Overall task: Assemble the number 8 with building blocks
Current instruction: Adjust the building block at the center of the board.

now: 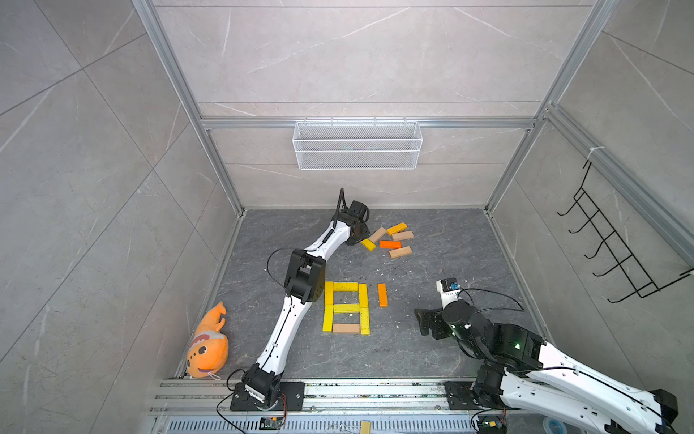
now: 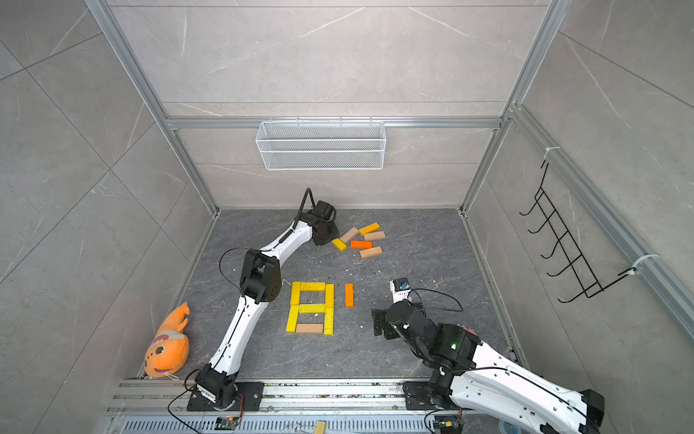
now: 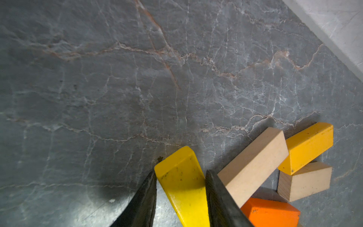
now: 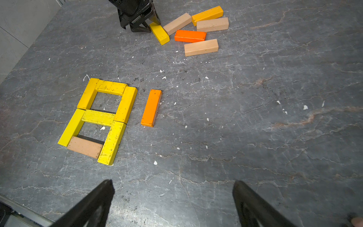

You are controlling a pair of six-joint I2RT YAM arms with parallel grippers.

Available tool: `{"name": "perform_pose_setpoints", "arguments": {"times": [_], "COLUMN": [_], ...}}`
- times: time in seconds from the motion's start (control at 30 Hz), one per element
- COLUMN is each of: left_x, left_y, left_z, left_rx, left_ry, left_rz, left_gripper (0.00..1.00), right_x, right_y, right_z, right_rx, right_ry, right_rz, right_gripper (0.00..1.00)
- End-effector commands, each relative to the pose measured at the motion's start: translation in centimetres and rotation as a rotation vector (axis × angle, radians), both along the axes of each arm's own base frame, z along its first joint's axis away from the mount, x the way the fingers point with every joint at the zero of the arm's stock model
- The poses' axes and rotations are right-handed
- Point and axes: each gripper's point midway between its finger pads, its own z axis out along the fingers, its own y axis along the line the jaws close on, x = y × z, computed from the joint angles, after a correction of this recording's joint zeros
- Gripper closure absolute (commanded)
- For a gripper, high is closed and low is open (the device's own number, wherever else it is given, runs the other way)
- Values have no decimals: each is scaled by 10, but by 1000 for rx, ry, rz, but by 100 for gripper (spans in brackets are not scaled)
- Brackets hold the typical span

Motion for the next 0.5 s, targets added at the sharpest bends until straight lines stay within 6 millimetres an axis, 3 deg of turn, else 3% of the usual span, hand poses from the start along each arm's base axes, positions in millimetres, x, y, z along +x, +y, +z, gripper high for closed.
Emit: {"name": "perform_pose_setpoints", "arguments": {"times": [0.0,0.47], "left_x": [-26,-45], "left_y": [19,36], "left_z": [-34,-4], "left_rx": [116,314], "left_ry": [121,92], "left_rz": [-68,-369], "left_gripper": [58,64], "right_x": [2,3], "right_y": [-5,-4], "right_z": [5,3], "right_rx": [-15,-21], "right_ry": [-9,-5], "right_rz": [-23,-22], "right_gripper": [2,3]}}
